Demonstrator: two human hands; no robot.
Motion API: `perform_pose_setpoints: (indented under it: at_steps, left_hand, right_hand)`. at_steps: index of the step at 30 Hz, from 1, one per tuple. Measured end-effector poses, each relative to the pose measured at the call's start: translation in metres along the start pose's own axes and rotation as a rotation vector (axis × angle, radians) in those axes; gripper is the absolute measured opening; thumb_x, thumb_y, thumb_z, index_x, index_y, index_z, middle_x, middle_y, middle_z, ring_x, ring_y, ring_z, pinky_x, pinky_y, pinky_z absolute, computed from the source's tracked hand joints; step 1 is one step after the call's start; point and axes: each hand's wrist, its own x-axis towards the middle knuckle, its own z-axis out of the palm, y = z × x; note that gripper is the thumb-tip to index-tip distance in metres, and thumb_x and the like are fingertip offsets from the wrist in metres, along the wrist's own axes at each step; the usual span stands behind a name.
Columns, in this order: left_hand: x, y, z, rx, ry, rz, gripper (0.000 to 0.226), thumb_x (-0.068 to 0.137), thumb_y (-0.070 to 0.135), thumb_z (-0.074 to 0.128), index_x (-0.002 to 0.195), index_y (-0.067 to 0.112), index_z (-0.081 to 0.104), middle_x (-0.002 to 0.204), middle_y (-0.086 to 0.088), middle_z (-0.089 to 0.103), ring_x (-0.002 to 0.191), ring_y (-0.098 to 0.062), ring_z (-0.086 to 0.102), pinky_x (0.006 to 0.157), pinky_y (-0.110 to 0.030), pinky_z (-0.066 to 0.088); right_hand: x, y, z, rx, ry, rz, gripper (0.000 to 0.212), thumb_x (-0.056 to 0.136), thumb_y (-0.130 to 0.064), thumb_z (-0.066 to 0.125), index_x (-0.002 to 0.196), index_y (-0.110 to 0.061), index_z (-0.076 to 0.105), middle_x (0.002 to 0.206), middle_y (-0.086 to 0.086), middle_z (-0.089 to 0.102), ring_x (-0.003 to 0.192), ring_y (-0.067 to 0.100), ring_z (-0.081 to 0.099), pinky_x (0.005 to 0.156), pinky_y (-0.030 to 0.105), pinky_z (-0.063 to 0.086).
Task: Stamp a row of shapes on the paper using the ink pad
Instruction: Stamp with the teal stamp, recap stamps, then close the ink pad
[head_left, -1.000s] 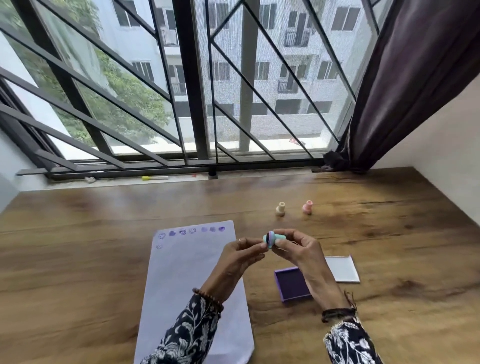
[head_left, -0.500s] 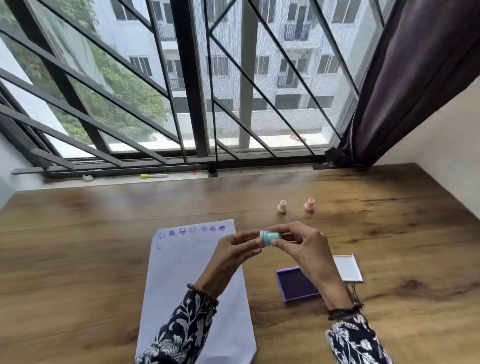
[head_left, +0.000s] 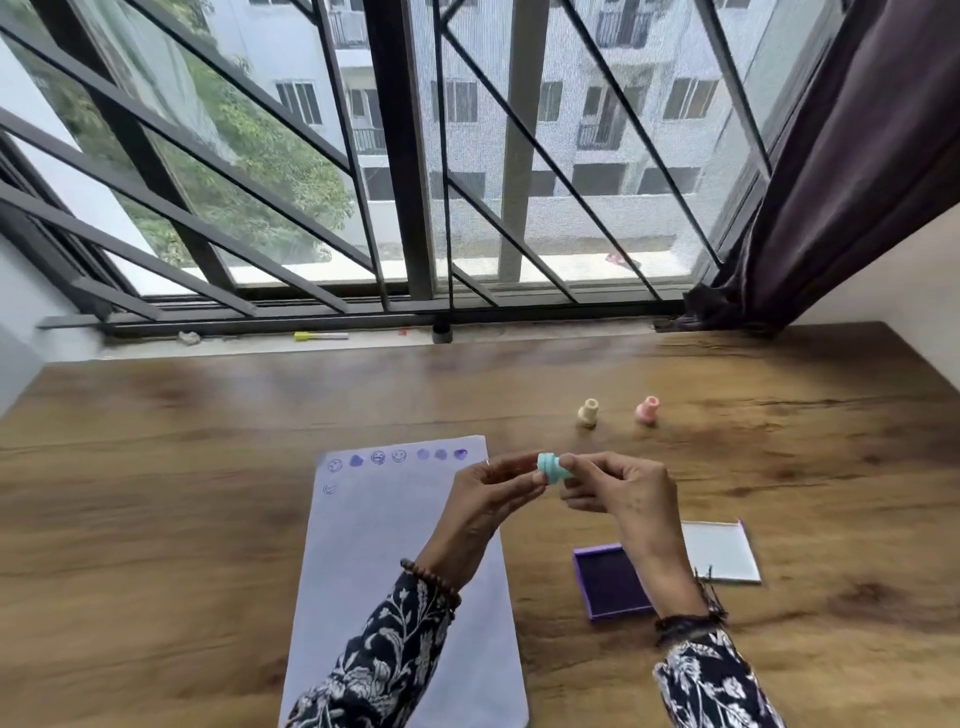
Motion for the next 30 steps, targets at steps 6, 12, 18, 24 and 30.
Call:
perform_pose_setpoints:
  at_steps: [6, 12, 18, 24, 30]
  left_hand:
    - [0.01, -0.009, -0.002, 0.063, 0.066, -0.02, 0.028, 0.077, 0.003, 0.068, 0.104, -0.001, 0.065, 0.099, -0.013, 0.069, 0.089, -0.016, 0.068, 0.077, -0.019, 0.056]
    - [0.031, -0.017, -0.004, 0.109, 0.117, -0.082, 0.028, 0.079, 0.003, 0.067, 0.106, -0.001, 0.061, 0.1, -0.015, 0.068, 0.091, -0.019, 0.066, 0.081, -0.02, 0.056]
    - [0.071, -0.017, -0.007, 0.806, 0.128, 0.142, 0.022, 0.074, 0.017, 0.075, 0.092, 0.009, 0.066, 0.09, -0.002, 0.07, 0.083, -0.008, 0.065, 0.075, -0.018, 0.049]
    - [0.113, -0.017, -0.009, 1.282, 0.299, 0.349, 0.026, 0.074, 0.032, 0.072, 0.096, 0.017, 0.07, 0.109, -0.008, 0.052, 0.103, -0.024, 0.041, 0.084, -0.03, 0.027]
    - [0.131, -0.019, -0.008, 1.361, 0.319, 0.213, 0.028, 0.079, 0.036, 0.065, 0.104, 0.024, 0.066, 0.12, -0.005, 0.047, 0.114, -0.023, 0.032, 0.089, -0.036, 0.025]
  right_hand:
    - [0.019, 0.015, 0.0, -0.132, -0.013, 0.051, 0.03, 0.064, -0.047, 0.067, 0.072, -0.018, 0.073, 0.051, -0.005, 0.068, 0.049, 0.008, 0.065, 0.05, 0.019, 0.056]
    - [0.027, 0.043, 0.003, 0.074, -0.096, 0.179, 0.023, 0.079, -0.001, 0.065, 0.096, -0.017, 0.071, 0.089, 0.0, 0.074, 0.079, 0.005, 0.069, 0.067, 0.013, 0.053]
    - [0.057, 0.057, 0.005, -0.201, 0.022, 0.048, 0.029, 0.074, -0.001, 0.071, 0.1, -0.013, 0.07, 0.095, 0.002, 0.072, 0.088, 0.012, 0.066, 0.078, 0.009, 0.048]
    - [0.092, 0.066, 0.018, -0.333, 0.146, -0.033, 0.027, 0.071, -0.001, 0.073, 0.098, -0.007, 0.071, 0.097, 0.009, 0.073, 0.087, 0.015, 0.065, 0.085, 0.021, 0.048]
    - [0.107, 0.075, 0.025, -0.35, 0.186, -0.017, 0.023, 0.072, 0.001, 0.071, 0.093, -0.008, 0.073, 0.094, 0.008, 0.075, 0.084, 0.016, 0.069, 0.079, 0.017, 0.049]
